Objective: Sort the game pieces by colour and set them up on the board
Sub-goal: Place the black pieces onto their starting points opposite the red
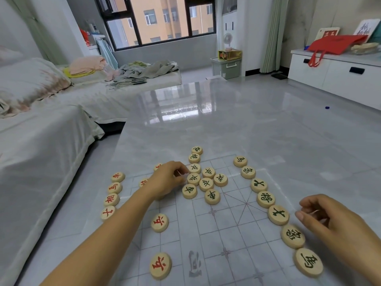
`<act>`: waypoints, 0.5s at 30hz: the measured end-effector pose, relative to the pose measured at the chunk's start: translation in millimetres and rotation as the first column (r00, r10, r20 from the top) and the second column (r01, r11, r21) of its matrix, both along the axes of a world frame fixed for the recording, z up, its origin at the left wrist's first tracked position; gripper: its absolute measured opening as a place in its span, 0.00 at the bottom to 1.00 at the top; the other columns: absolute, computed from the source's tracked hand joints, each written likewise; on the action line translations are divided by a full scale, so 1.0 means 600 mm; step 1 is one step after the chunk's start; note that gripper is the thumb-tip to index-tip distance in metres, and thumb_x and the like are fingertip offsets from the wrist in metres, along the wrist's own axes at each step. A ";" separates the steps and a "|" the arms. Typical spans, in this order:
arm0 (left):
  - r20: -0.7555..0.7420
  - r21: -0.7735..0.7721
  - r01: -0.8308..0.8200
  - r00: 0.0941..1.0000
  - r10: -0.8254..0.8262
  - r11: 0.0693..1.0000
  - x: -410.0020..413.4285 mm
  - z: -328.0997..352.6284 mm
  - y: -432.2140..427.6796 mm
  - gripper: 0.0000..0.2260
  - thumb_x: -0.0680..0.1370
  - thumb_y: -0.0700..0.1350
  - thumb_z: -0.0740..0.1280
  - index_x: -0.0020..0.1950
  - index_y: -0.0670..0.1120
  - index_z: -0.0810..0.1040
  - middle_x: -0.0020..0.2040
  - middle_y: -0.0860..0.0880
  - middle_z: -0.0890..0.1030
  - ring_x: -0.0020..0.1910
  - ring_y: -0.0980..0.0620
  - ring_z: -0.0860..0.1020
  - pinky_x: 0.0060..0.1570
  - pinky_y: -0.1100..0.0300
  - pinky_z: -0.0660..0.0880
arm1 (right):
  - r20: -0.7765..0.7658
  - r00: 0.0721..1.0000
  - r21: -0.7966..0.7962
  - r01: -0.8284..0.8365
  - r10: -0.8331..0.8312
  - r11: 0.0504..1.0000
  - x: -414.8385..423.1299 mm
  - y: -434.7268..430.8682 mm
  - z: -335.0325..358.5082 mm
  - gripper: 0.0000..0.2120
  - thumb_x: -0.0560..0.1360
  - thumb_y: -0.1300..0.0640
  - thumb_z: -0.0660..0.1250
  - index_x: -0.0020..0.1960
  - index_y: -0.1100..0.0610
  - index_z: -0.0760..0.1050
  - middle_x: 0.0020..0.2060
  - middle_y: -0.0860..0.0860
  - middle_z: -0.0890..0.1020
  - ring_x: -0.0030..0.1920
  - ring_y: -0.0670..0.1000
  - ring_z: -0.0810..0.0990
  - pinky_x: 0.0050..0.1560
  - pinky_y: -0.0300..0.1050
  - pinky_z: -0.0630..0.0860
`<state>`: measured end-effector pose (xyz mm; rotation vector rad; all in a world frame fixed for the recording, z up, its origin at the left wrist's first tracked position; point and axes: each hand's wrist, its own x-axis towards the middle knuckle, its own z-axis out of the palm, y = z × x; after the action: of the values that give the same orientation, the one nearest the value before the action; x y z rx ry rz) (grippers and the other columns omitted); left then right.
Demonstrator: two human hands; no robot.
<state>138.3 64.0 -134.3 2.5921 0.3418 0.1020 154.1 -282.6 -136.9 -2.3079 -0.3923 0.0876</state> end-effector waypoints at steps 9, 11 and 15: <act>-0.054 -0.130 0.010 0.998 -0.017 0.991 -0.028 0.013 -0.014 0.11 0.72 0.44 0.71 0.51 0.52 0.73 0.47 0.53 0.76 0.43 0.57 0.73 0.41 0.67 0.71 | 0.030 0.999 -0.033 0.013 -0.012 0.999 0.005 0.007 0.000 0.06 0.72 0.55 0.68 0.47 0.49 0.72 0.41 0.44 0.77 0.40 0.43 0.75 0.37 0.42 0.69; -0.117 -0.117 0.031 0.992 -0.044 0.993 -0.031 0.007 -0.024 0.15 0.69 0.45 0.74 0.52 0.52 0.73 0.49 0.53 0.76 0.44 0.55 0.74 0.46 0.61 0.74 | 0.029 0.999 -0.031 0.015 -0.014 0.999 0.005 0.007 0.001 0.06 0.72 0.55 0.68 0.46 0.48 0.72 0.41 0.44 0.77 0.41 0.43 0.75 0.38 0.43 0.69; -0.107 -0.088 0.029 0.993 -0.039 0.996 -0.041 -0.002 -0.037 0.15 0.70 0.43 0.73 0.52 0.52 0.72 0.50 0.53 0.75 0.45 0.53 0.74 0.48 0.57 0.75 | 0.040 0.999 -0.014 0.020 -0.019 1.000 0.004 0.006 0.002 0.07 0.71 0.55 0.69 0.45 0.46 0.72 0.41 0.44 0.77 0.41 0.43 0.75 0.39 0.45 0.70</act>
<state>113.4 42.0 -135.7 2.5216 0.3338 -0.0652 156.4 -279.2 -135.9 -2.3302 -0.3902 0.0347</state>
